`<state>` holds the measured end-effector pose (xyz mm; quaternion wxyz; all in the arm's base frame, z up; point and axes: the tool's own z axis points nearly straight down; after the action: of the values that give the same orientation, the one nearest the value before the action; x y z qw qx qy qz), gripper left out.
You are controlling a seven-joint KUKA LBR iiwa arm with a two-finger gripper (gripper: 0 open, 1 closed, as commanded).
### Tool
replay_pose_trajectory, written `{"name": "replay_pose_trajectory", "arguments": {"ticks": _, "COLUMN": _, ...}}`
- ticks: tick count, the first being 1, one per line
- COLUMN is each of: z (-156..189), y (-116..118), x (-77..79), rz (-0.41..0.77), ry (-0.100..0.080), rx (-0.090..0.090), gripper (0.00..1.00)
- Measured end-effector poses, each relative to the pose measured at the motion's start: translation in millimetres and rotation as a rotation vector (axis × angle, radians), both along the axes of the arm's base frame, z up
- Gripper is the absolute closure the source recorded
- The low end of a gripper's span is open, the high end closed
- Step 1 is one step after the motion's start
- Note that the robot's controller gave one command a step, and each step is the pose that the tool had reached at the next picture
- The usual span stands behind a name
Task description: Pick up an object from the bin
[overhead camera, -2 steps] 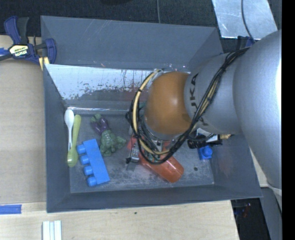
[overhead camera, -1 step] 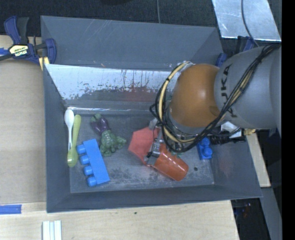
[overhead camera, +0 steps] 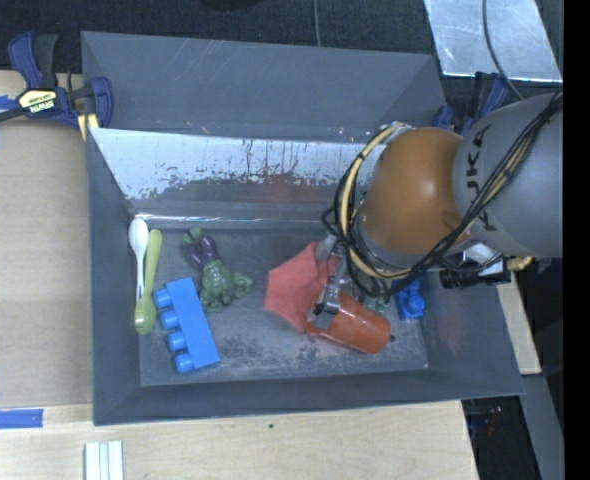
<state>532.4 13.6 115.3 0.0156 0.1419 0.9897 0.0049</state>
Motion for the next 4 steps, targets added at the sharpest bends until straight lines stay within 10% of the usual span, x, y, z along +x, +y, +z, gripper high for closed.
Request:
{"name": "replay_pose_trajectory", "arguments": {"ticks": 1, "z": -35.2, "y": -3.3, "x": 33.0, "rz": 0.066, "ry": -0.009, "rx": -0.002, "gripper": 0.0}}
{"name": "replay_pose_trajectory", "arguments": {"ticks": 2, "z": -19.5, "y": 11.0, "x": 34.6, "rz": 0.104, "ry": -0.014, "rx": -0.003, "gripper": 1.0}}
{"name": "replay_pose_trajectory", "arguments": {"ticks": 4, "z": 40.5, "y": 20.4, "x": 32.6, "rz": 0.126, "ry": -0.009, "rx": -0.004, "gripper": 1.0}}
